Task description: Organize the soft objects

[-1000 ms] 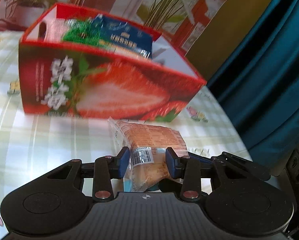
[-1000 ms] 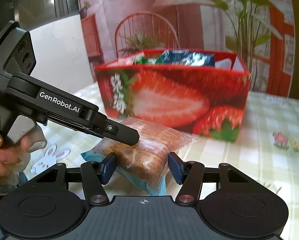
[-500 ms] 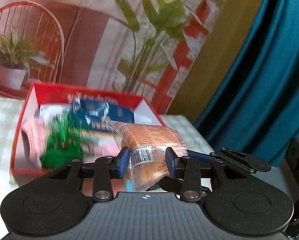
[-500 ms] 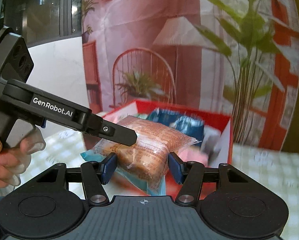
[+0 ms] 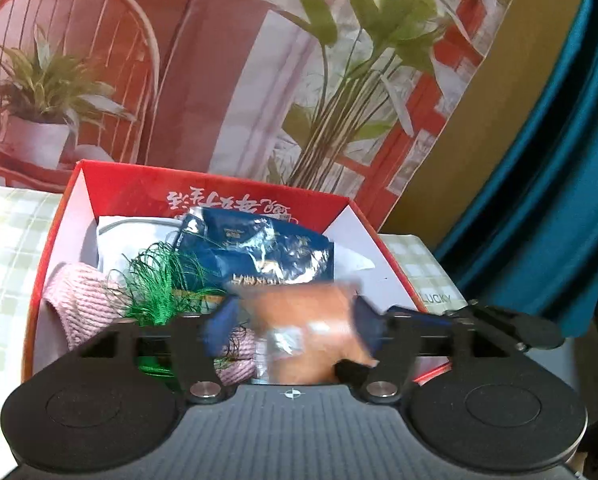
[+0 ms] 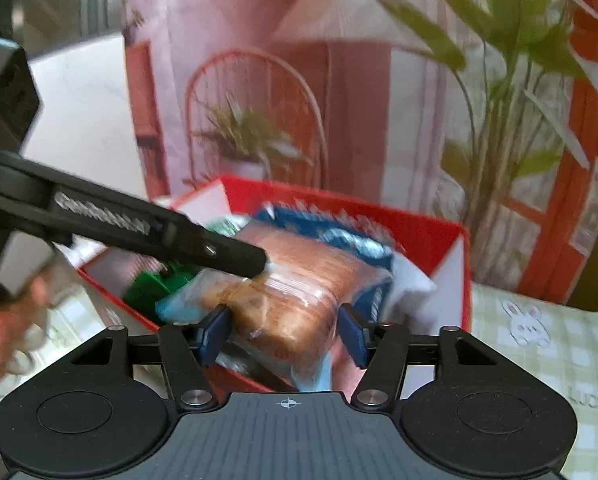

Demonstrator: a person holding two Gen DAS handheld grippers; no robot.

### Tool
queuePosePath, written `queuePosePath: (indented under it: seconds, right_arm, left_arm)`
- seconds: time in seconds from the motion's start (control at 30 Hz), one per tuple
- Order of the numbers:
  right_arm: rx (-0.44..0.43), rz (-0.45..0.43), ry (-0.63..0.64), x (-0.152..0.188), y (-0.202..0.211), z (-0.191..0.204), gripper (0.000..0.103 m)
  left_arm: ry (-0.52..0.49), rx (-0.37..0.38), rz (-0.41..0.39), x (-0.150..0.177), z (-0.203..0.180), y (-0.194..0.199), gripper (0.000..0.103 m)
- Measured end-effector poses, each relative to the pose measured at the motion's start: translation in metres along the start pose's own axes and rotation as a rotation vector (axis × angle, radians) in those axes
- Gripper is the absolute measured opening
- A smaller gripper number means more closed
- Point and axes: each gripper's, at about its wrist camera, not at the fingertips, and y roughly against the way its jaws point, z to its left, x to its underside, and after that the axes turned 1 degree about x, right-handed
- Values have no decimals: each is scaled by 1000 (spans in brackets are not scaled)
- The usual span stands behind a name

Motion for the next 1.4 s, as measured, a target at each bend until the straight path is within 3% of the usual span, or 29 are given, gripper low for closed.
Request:
queuePosePath:
  seconds: [0.13,0.3,0.4,0.47,0.67,0.93,1.2,1.4]
  right_arm:
    - [35,-44,10,3,15,0,72]
    - [94,-82,13,-1,36,2,86]
    - [111,-125,0,-7,57,3,100]
    - [126,-154,-17,-11,71,4,102]
    - [141,-224,-128,-27,114,6,103]
    - [242,-282,-194,-45,171,16,103]
    - [225,-348,-210,-53,226,24,103]
    - [242,-385,-196,-53,251,29,103]
  left_arm:
    - [-58,-106,-61,0,-7,11,82]
    - [-72,-174,-115,-4,-14,38,97]
    - [-120,-214,-138,-6,-24,62,101]
    - [-155,-233,-146,-9,-33,74,103]
    - [-267,-411,-232,-20,-68,125,103]
    - [-257,-397,-336,-24,-105,193,103]
    - [-175,-432,-409,-10,-115,236,103]
    - [-181,-473,-434,-2,-118,255,103]
